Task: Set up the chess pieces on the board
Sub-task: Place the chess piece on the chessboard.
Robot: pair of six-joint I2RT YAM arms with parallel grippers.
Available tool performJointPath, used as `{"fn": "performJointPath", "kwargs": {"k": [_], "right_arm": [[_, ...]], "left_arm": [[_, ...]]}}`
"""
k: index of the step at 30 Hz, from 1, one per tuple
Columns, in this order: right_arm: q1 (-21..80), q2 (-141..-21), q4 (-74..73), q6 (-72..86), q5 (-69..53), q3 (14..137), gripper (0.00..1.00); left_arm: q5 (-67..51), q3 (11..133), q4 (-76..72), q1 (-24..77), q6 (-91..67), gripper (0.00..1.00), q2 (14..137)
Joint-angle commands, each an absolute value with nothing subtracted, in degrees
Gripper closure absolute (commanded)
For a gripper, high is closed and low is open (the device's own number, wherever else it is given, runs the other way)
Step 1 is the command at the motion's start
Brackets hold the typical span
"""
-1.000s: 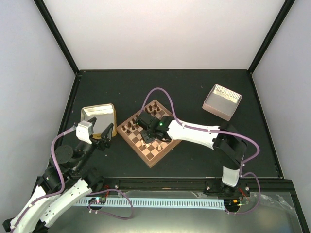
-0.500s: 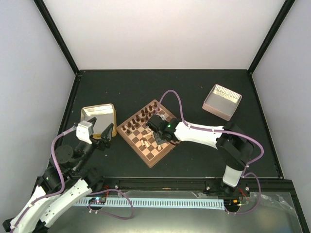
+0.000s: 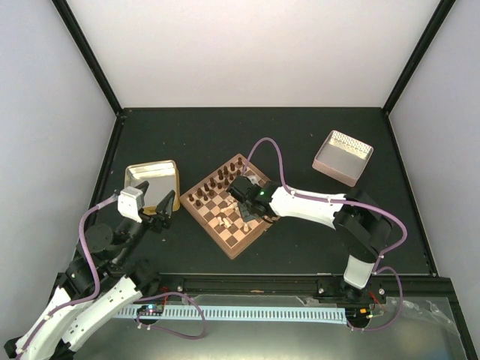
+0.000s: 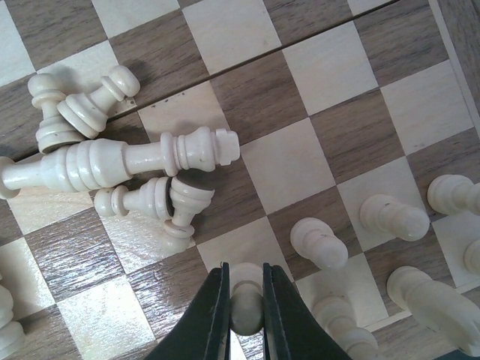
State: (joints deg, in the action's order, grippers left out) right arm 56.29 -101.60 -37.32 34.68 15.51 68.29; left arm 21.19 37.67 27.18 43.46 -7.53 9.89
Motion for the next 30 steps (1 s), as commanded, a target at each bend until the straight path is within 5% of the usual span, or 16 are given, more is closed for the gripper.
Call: {"fn": "performJointPath", "kwargs": {"k": [1, 19, 30], "right_arm": [[56.1, -102.6, -36.6, 35.3, 15.8, 68.3, 0.91], [56.0, -100.8, -36.2, 35.2, 16.5, 68.4, 0.74], [56.0, -100.2, -37.0, 35.0, 17.6, 68.9, 0.76]], "left_arm": [[21.3, 38.0, 27.4, 43.5, -7.5, 0.17, 11.0], [21.4, 38.0, 27.5, 43.5, -7.5, 0.17, 11.3], [21.4, 38.1, 27.4, 43.6, -7.4, 0.17, 11.6]]}}
